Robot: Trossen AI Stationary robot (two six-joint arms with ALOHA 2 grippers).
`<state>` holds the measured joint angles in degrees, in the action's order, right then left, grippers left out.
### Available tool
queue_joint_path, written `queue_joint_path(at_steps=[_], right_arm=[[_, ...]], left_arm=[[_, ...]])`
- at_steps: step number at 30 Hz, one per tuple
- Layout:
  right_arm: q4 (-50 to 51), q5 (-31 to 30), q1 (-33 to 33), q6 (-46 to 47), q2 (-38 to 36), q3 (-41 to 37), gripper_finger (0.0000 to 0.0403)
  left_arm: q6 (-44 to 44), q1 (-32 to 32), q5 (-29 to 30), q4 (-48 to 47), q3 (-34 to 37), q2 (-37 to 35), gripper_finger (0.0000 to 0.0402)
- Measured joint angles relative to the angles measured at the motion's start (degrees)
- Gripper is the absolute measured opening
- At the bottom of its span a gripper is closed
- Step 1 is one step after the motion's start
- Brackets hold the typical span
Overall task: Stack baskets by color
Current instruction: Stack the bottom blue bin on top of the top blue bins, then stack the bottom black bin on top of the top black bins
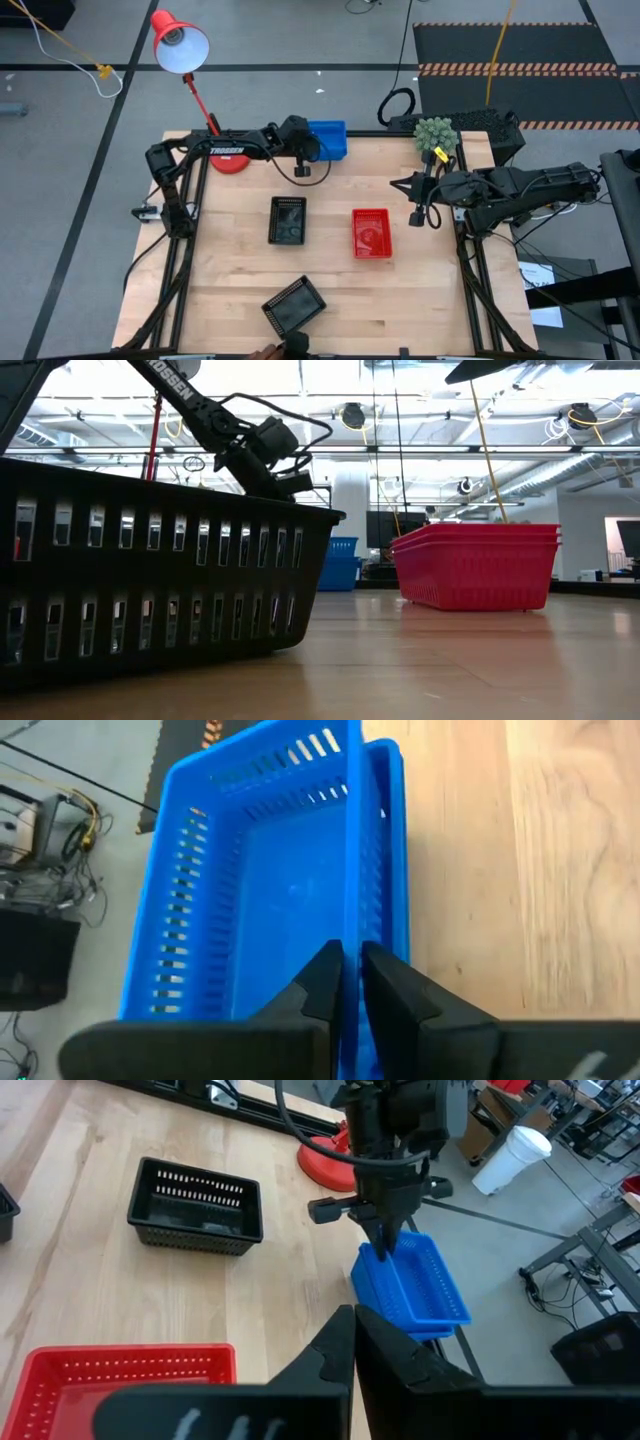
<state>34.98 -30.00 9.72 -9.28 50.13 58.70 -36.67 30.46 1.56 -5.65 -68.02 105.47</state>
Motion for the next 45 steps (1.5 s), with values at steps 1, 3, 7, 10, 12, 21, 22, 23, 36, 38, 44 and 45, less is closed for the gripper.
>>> queue_joint_path(at_steps=[1,3,7,10,12,21,22,23,36,38,44,45], right_arm=[[0.0,0.0,0.0,-0.01,0.0,0.0,0.0004],[0.0,0.0,0.0,-0.01,0.0,0.0,0.0004],[0.0,0.0,0.0,0.0,0.0,0.0,0.0004],[0.0,0.0,0.0,0.0,0.0,0.0,0.0004],[0.0,0.0,0.0,0.0,0.0,0.0,0.0004],[0.03,0.02,0.0,0.02,0.0,0.0,0.0004],[0.07,0.04,0.0,0.19,0.0,0.0,0.0004],[0.14,0.04,0.0,0.75,0.01,0.0,0.0004],[0.87,9.58,0.12,12.02,0.02,-0.37,0.0004],[-0.23,12.24,0.17,13.98,0.0,-1.58,0.0004],[-7.2,15.28,0.22,16.35,0.1,-6.93,0.0004],[-8.45,15.28,0.22,16.4,0.15,-7.7,0.0004]], left_arm=[[0.26,-0.06,0.01,0.01,-0.01,0.0,0.004],[0.71,-0.15,0.02,-0.08,-0.01,0.0,0.0041],[1.23,-0.2,0.0,-0.24,-0.01,0.0,0.0057],[1.56,-0.18,0.02,-0.1,-0.01,0.0,0.0086],[1.89,-0.15,0.2,-0.02,-0.01,0.0,0.0108],[6.28,-2.48,3.23,-2.12,-0.01,-5.72,0.0152],[7.56,-3.18,2.3,-3.44,-0.01,-6.96,0.0152],[9.0,-4.08,1.73,-3.74,-0.01,-7.95,0.0152],[23.26,-25.26,2.32,-17.9,0.0,-17.34,0.0152],[25.76,-31.03,3.87,-18.86,0.73,-17.29,0.0152],[34.62,-50.12,13.92,-18.32,3.6,-17.18,0.0152],[35.73,-53.21,15.58,-18.21,3.96,-17.18,0.0152]])
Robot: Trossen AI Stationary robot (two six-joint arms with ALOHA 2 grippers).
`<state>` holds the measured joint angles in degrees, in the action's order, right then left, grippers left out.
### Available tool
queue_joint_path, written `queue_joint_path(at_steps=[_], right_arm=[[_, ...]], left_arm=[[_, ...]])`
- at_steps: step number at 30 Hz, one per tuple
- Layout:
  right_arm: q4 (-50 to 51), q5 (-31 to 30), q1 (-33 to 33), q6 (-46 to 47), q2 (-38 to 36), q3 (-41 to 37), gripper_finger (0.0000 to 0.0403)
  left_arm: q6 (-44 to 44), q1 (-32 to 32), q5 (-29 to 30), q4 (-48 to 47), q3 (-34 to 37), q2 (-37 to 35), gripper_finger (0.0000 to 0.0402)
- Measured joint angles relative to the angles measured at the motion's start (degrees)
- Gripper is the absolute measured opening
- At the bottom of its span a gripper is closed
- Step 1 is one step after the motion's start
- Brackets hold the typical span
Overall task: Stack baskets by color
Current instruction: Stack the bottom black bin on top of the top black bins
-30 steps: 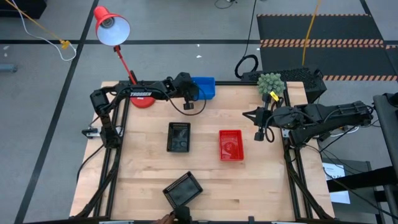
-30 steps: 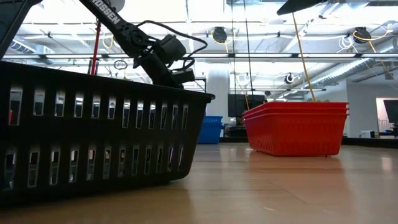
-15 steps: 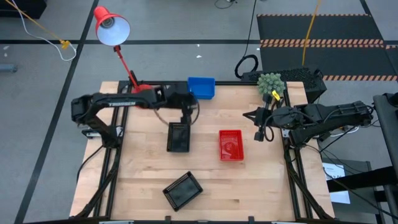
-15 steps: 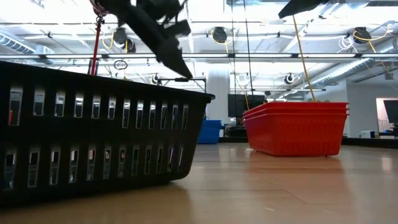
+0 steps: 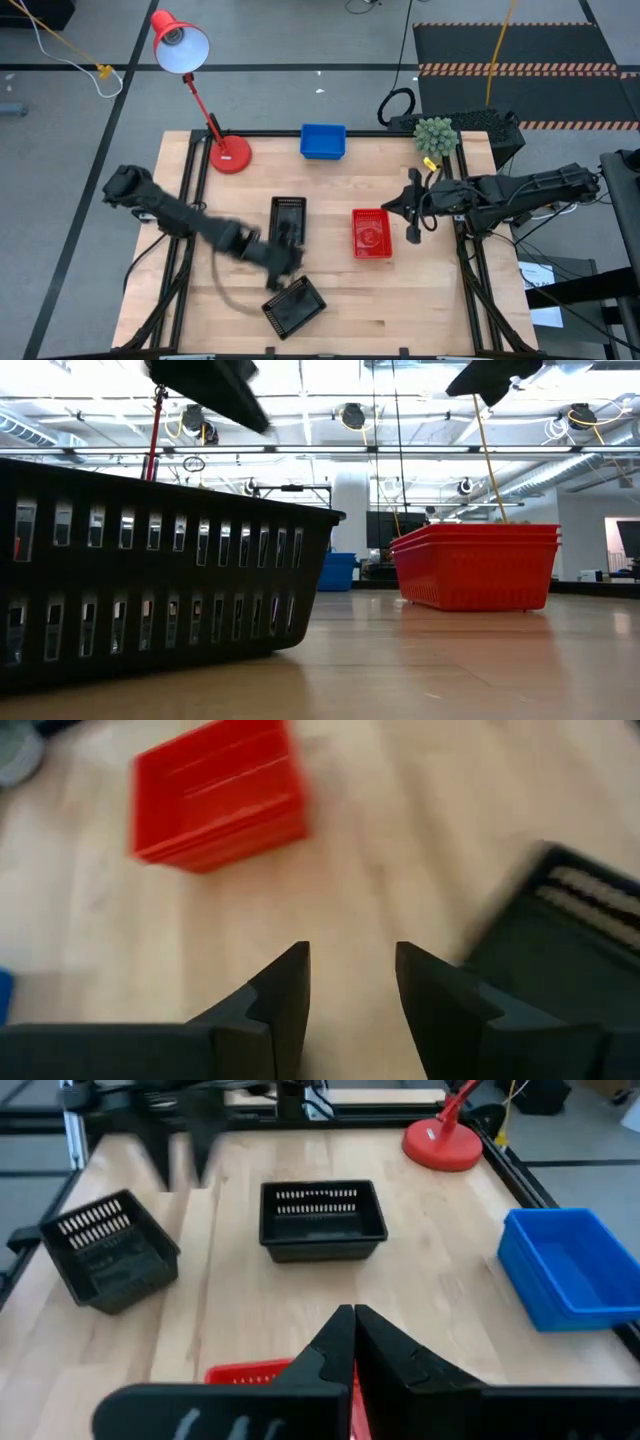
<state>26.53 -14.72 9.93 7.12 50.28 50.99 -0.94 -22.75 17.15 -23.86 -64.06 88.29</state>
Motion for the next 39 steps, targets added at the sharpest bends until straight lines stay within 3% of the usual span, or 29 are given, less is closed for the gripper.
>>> queue_joint_path(at_steps=[6,11,17,25,34,39], right_arm=[[-2.37,1.51,1.2,5.07,0.47,-1.37,0.0004],[-2.14,1.48,5.28,8.44,1.26,-1.41,0.0004],[-2.41,1.26,9.35,9.37,3.31,-1.41,0.0004],[-4.87,1.22,10.46,8.21,4.96,-1.41,0.0004],[-5.12,1.28,10.45,7.42,4.94,-1.41,0.0004],[-5.12,1.32,10.45,7.15,4.92,-1.41,0.0004]], left_arm=[[10.45,-13.99,8.42,0.76,2.18,1.02,0.0157],[21.56,-20.14,8.59,2.43,2.46,5.59,0.0196],[23.11,-24.12,6.03,8.12,0.72,12.68,0.0238],[24.11,-26.17,3.33,5.07,-6.05,17.13,0.0196],[30.25,-27.67,-0.15,-4.66,-6.66,17.42,0.0166],[23.85,-27.97,-0.15,-5.64,-6.67,19.21,0.0159]])
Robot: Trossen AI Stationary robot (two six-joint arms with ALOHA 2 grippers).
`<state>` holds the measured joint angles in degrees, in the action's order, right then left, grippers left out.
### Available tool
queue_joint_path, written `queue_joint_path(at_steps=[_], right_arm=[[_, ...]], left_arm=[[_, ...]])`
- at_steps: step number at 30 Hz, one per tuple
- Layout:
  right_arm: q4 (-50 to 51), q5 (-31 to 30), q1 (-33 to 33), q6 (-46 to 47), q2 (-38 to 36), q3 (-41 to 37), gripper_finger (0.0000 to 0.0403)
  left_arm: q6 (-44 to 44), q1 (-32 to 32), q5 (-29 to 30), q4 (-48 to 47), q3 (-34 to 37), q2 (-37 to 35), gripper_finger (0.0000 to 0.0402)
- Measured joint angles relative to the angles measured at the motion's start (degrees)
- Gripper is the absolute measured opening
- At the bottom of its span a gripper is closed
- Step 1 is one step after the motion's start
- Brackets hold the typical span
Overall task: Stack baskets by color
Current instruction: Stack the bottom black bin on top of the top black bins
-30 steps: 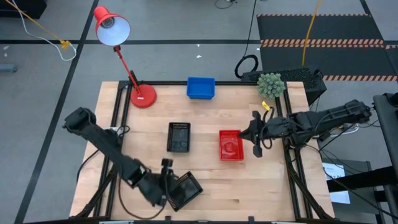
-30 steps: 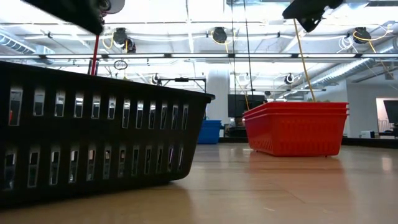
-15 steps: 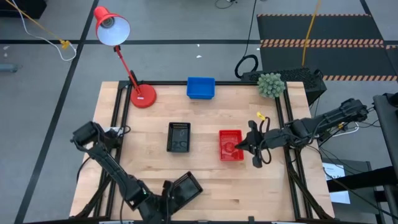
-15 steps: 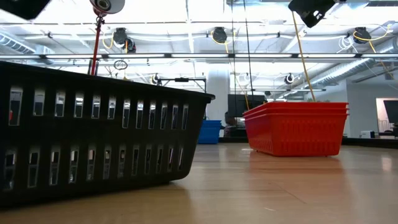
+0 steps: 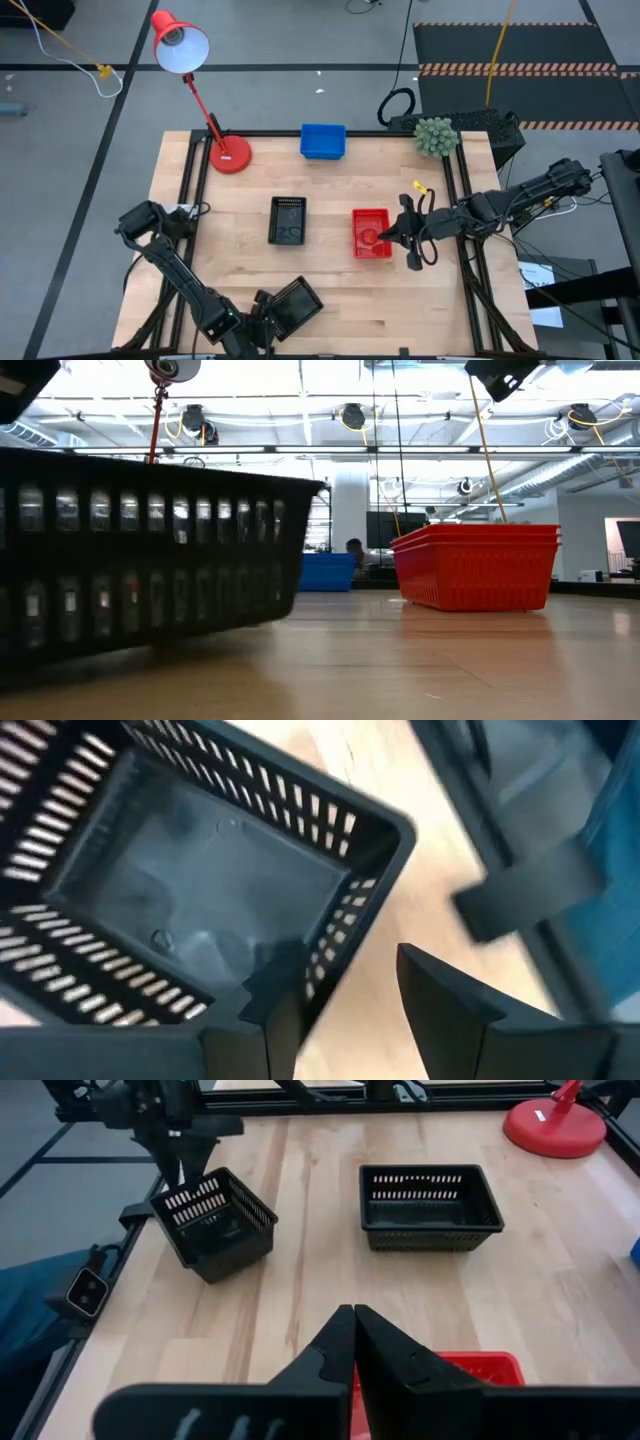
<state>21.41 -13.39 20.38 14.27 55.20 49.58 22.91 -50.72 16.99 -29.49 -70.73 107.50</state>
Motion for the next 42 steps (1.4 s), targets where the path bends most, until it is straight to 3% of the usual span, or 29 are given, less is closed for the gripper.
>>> queue_joint_path(at_steps=[5,13,19,23,34,42], right_arm=[[0.0,-0.02,0.0,-0.4,0.0,0.0,0.0004],[-0.13,-0.02,0.0,-0.4,0.0,0.0,0.0004],[-0.13,-0.01,0.0,-0.4,0.0,0.0,0.0004],[-0.13,-0.01,0.0,-0.4,0.0,0.0,0.0004],[-0.13,-0.07,-0.02,-1.91,0.0,0.0,0.0004],[-0.08,-0.04,-0.02,-1.91,-0.02,0.0,0.0004]], left_arm=[[-7.0,0.45,0.05,0.0,0.01,1.79,0.0121],[-7.62,0.37,1.25,0.35,0.01,-0.15,0.0012],[-9.06,-0.07,1.49,3.28,-0.19,-1.13,0.0018],[-9.74,0.34,1.78,-0.43,-3.13,-1.13,0.0008],[-9.09,4.4,12.88,-27.75,-20.46,-1.13,0.0012],[-8.65,12.65,14.86,-37.53,-21.85,-1.5,0.0011]])
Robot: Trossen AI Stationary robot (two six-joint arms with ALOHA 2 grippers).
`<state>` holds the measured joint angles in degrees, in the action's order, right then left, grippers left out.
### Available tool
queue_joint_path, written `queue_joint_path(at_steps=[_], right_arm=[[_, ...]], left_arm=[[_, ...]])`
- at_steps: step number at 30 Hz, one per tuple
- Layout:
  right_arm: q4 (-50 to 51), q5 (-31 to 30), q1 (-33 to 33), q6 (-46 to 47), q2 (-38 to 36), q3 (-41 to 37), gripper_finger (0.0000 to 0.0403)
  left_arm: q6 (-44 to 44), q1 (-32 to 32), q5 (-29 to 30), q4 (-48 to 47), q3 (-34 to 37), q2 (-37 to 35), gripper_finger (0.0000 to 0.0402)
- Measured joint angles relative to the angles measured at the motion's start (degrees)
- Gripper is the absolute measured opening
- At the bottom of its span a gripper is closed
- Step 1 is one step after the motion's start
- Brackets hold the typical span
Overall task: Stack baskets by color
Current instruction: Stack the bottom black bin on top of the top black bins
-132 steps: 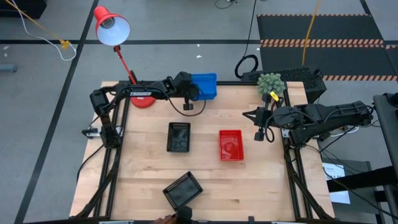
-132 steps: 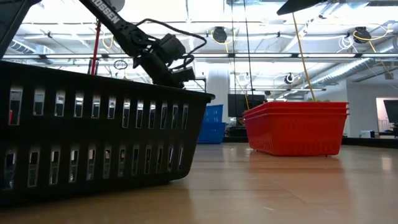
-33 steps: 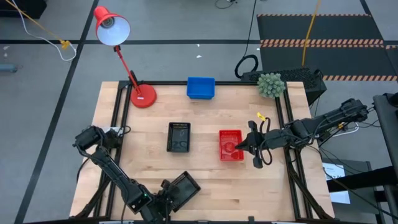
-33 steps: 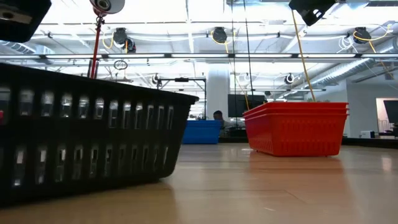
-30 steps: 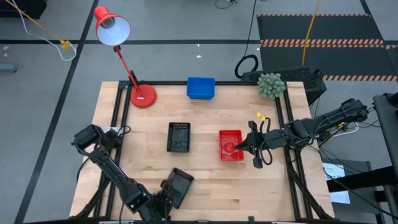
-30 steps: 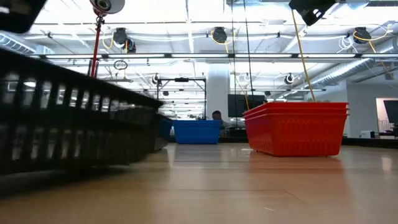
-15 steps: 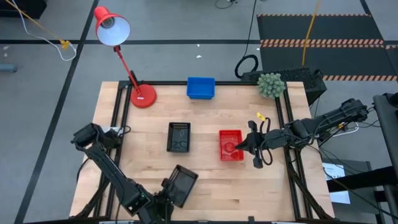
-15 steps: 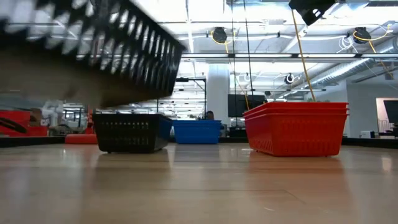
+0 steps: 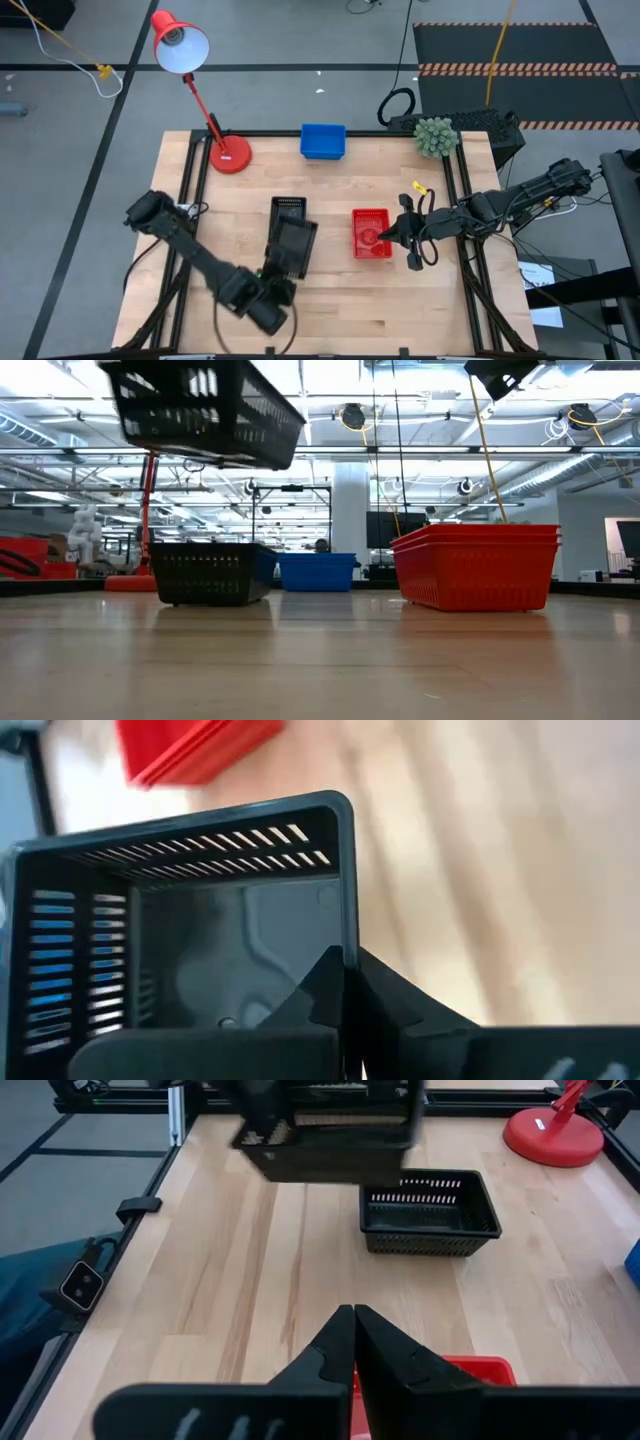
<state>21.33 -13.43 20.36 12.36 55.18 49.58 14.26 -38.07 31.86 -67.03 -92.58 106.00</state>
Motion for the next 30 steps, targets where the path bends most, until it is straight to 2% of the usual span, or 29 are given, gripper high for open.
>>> queue_joint_path(at_steps=[7,11,17,21,30], right_arm=[[0.37,0.0,0.0,-0.03,0.0,0.0,0.0004],[0.36,0.02,0.0,-1.14,0.0,0.0,0.0004],[0.37,0.02,0.0,-1.29,0.0,0.0,0.0004],[0.35,0.02,0.0,-1.2,0.0,0.0,0.0004],[0.22,0.04,0.0,-1.12,0.0,0.0,0.0004]], left_arm=[[-1.68,5.6,-0.09,-0.95,0.0,0.0,0.0006],[-0.63,8.2,2.15,-5.07,0.07,0.02,0.0014],[-2.17,11.39,2.29,-2.96,1.36,-2.36,0.0007],[-3.33,12.83,2.23,2.88,7.63,-6.53,0.0012],[-9.55,14.06,-0.79,22.3,26.28,-16.3,0.001]])
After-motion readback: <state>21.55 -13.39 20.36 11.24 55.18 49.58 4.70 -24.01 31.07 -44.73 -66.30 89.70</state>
